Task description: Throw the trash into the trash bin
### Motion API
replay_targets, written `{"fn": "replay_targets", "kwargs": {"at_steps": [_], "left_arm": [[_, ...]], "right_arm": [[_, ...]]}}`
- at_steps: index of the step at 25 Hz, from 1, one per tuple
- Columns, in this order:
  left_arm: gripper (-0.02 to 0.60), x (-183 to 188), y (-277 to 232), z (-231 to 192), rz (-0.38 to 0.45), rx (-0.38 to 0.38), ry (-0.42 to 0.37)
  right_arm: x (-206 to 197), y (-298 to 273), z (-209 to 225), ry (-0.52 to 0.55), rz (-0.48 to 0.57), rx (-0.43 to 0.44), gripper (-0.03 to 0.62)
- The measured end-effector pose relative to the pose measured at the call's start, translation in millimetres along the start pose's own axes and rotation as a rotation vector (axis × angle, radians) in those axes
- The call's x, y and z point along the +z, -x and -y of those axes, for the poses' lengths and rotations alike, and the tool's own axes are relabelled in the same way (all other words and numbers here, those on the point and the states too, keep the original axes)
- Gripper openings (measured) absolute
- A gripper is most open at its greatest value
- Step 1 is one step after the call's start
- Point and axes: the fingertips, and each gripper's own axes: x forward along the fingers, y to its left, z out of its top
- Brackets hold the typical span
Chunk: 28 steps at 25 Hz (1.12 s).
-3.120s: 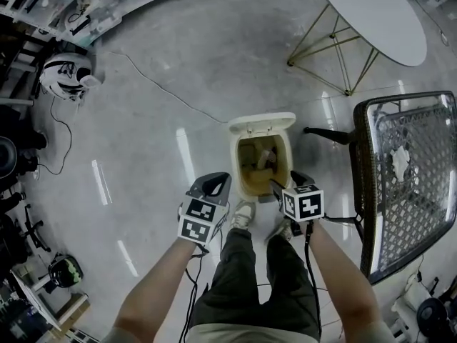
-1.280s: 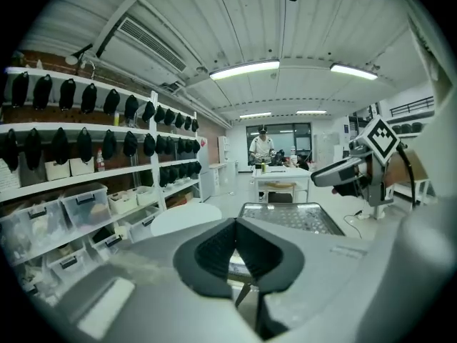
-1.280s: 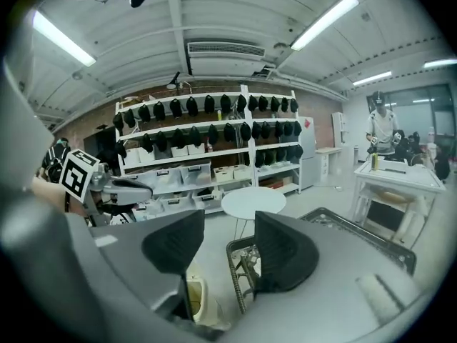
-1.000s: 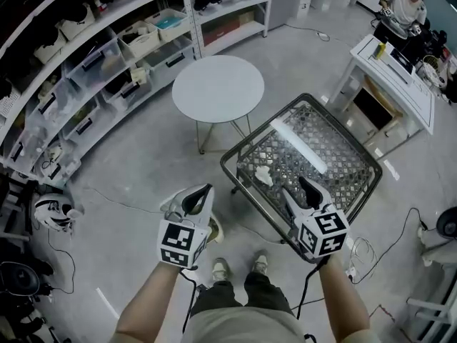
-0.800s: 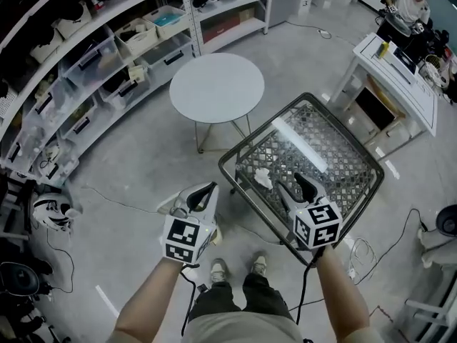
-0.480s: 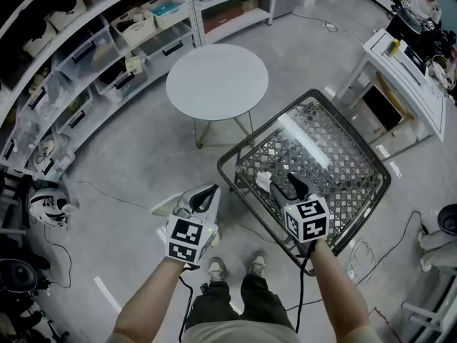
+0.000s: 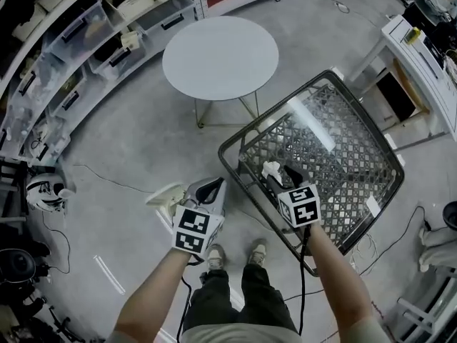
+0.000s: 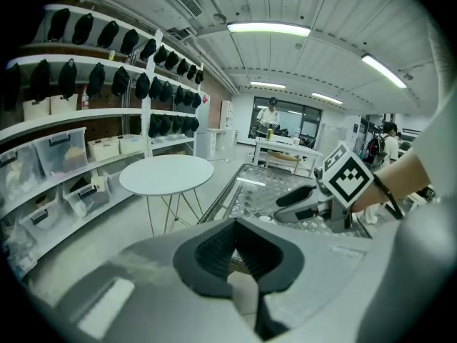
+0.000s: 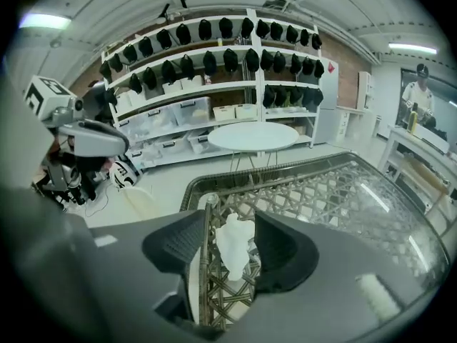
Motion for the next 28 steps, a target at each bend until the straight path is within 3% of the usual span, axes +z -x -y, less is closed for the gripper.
{"fn": "replay_targets", "kwargs": {"at_steps": [10,12,14,19,28], "left_arm": [[0.003,-56,-20,-6,-0.081,0.009,0.077],[0.003,-63,-21,-3,-0.090,0.004,0.085],[0.003,-66,-20,1,-0.095,-0.004,0.081],[0.003,-65,-14,0,-0.090,-0.004,0.068],[0.002,-27,26,-15,-0.028,0.035,0.030]], "right_arm": [[-42,-47,12,-0.033,-0.087,0.004,0.225],[-49,-51,13,-0.034,-0.109,-0.004,0.163],[-53,-51,12,-0.035,-0.120,-0.007,0.141],[-57,-46,9,-0.071,-0.123,-0.005,0.031],[-2,4,-1,-0.071,-0.031,0.005,0.021]]}}
